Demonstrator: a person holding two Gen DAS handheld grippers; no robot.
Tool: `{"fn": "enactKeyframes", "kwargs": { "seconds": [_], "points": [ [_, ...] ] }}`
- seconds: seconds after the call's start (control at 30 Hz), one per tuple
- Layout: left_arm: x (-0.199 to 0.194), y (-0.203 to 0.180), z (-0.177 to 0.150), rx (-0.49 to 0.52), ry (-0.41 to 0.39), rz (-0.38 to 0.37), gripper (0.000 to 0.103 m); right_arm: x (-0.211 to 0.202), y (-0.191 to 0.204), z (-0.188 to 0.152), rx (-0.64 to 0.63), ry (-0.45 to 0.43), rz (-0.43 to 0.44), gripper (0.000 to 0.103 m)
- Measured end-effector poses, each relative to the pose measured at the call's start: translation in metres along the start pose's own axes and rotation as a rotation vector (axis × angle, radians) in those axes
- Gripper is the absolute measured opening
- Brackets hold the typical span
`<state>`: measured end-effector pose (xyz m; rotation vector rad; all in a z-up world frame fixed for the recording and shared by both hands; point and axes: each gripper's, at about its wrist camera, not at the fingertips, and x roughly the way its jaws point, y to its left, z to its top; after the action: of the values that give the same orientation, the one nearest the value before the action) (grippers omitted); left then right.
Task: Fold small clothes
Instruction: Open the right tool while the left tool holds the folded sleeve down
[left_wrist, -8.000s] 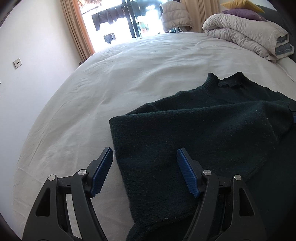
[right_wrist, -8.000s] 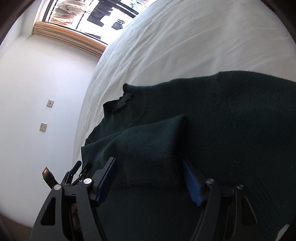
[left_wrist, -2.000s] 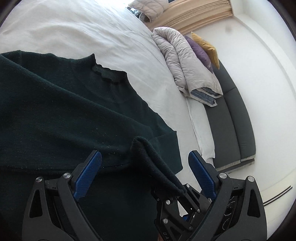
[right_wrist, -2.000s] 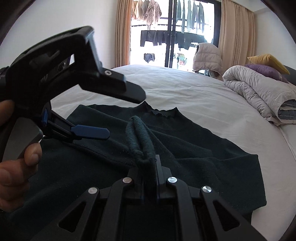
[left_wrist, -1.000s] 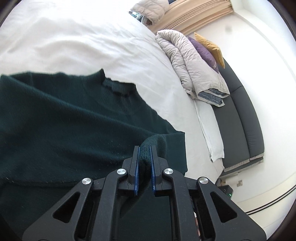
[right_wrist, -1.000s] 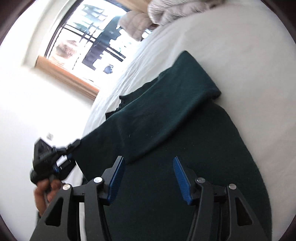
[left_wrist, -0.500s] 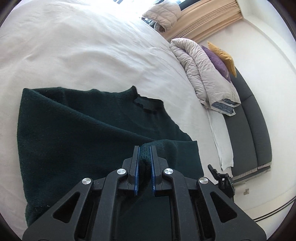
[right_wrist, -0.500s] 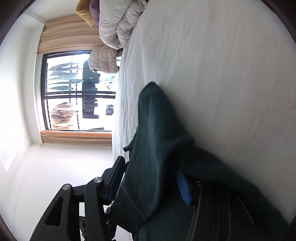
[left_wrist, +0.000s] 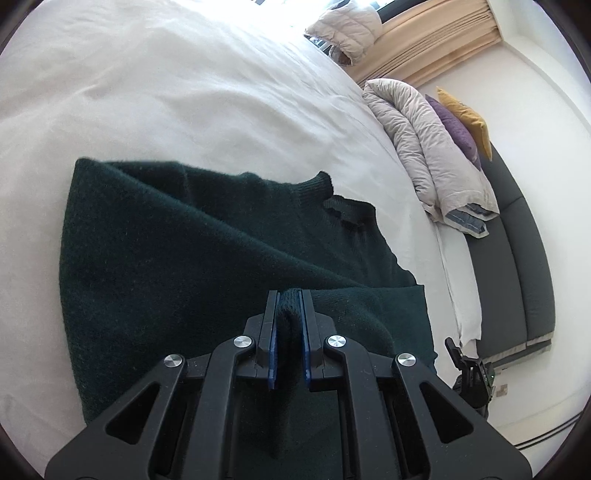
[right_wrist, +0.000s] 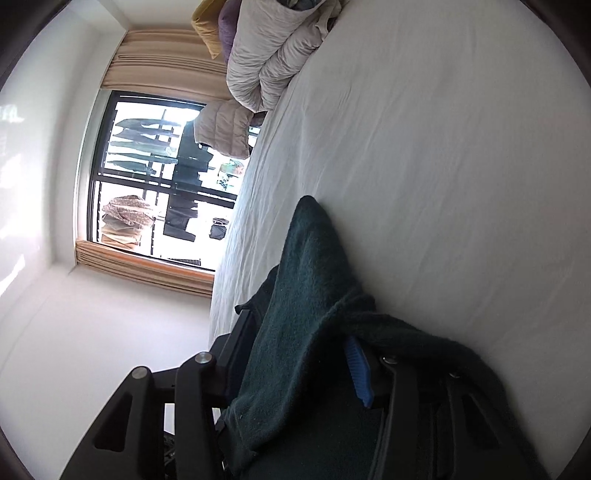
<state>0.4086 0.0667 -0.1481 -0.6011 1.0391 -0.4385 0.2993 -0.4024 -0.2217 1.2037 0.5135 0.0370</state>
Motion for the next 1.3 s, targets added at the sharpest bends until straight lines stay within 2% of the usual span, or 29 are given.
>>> {"fn": "enactKeyframes", "kwargs": {
  "seconds": [0.07,0.2,0.33,0.4,0.47,0.63,0.8,0.9,1.0,1.1,1.23,1.3],
  "points": [
    [-0.005,-0.008,0.007,0.027,-0.008,0.004,0.008,0.002,0.002,0.0,-0.019,0.013,-0.02,0.051],
    [-0.011,-0.015,0.021,0.053,-0.023,0.021,0.008,0.006,0.008,-0.003,-0.07,0.038,-0.074,0.043],
    [0.013,0.01,0.02,0.015,0.045,0.085,0.009,0.007,0.0,-0.003,-0.083,0.047,-0.117,0.028],
    [0.017,0.027,0.015,-0.031,0.029,0.039,0.011,0.006,-0.004,-0.001,-0.08,0.055,-0.118,0.023],
    [0.017,0.031,0.013,-0.052,0.015,0.019,0.012,0.003,-0.006,0.0,-0.074,0.056,-0.116,0.021],
    [0.011,0.022,0.009,-0.005,0.018,0.067,0.012,0.0,-0.01,0.001,-0.052,0.039,-0.108,0.021],
    [0.001,0.03,0.0,-0.041,0.005,0.053,0.012,0.0,-0.012,0.002,-0.047,0.04,-0.113,0.021],
    [-0.017,0.031,-0.003,-0.059,-0.041,0.083,0.012,-0.005,-0.012,0.001,-0.027,0.059,-0.135,0.022],
    [-0.049,0.014,-0.007,0.001,-0.151,0.157,0.012,-0.02,-0.007,-0.004,-0.057,0.058,-0.183,0.028],
    [-0.06,-0.022,-0.008,0.131,-0.199,0.186,0.012,-0.036,0.002,-0.008,-0.088,0.021,-0.217,0.029],
    [-0.037,-0.065,-0.016,0.285,-0.16,0.205,0.012,-0.052,0.026,-0.002,-0.15,-0.067,-0.209,0.032],
    [-0.018,-0.068,-0.022,0.294,-0.114,0.21,0.012,-0.057,0.035,0.005,-0.161,-0.103,-0.176,0.032]
  ]
}}
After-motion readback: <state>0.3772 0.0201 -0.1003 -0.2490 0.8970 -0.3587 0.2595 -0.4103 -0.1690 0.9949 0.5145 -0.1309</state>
